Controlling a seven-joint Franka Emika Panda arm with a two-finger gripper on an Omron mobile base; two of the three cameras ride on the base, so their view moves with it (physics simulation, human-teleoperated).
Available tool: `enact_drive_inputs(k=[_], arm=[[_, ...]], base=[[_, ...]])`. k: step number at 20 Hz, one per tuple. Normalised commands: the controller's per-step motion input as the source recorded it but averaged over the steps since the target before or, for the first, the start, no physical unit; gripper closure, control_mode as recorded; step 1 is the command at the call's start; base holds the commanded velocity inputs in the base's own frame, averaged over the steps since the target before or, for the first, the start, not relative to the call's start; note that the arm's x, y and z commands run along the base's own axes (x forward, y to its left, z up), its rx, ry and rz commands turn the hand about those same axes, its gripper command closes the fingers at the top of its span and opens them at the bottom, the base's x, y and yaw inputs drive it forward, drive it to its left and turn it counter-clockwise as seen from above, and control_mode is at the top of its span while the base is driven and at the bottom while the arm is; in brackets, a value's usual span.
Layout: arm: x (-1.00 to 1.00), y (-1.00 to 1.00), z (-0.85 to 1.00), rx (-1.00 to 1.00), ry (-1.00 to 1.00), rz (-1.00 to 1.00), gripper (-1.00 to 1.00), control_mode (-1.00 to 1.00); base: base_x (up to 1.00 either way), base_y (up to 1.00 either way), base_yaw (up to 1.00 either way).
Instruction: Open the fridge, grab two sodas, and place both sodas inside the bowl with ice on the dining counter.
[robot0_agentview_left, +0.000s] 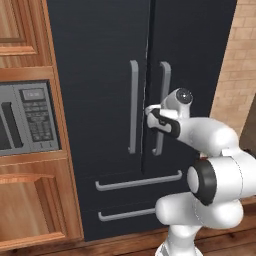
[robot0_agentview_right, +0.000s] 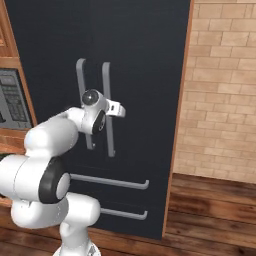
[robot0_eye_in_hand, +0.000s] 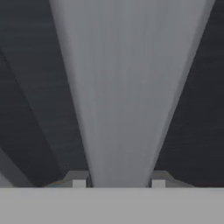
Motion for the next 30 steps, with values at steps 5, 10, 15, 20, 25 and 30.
enact_drive_inputs(k=[5, 10, 15, 20, 25, 30], arm=[[-1.00, -0.48, 0.11, 0.00, 0.00, 0.00, 1.00, -1.00], [-1.00, -0.49, 0.29, 0.00, 0.00, -0.01, 1.00, -1.00], [-0.77, -0.20, 0.05, -0.03, 0.00, 0.02, -1.00, -1.00], [-0.79, 0.04, -0.01, -0.06, -0.18, 0.01, -1.00, -1.00], [-0.91, 0.25, 0.61, -0.06, -0.32, -0.11, -1.00, -1.00], [-0.34, 0.92, 0.67, -0.15, -0.19, -0.10, -1.00, -1.00]], base=[[0.00, 0.00, 0.00], [0.00, 0.00, 0.00], [0.00, 0.00, 0.00], [0.00, 0.00, 0.00], [0.00, 0.00, 0.00], [0.00, 0.00, 0.00]])
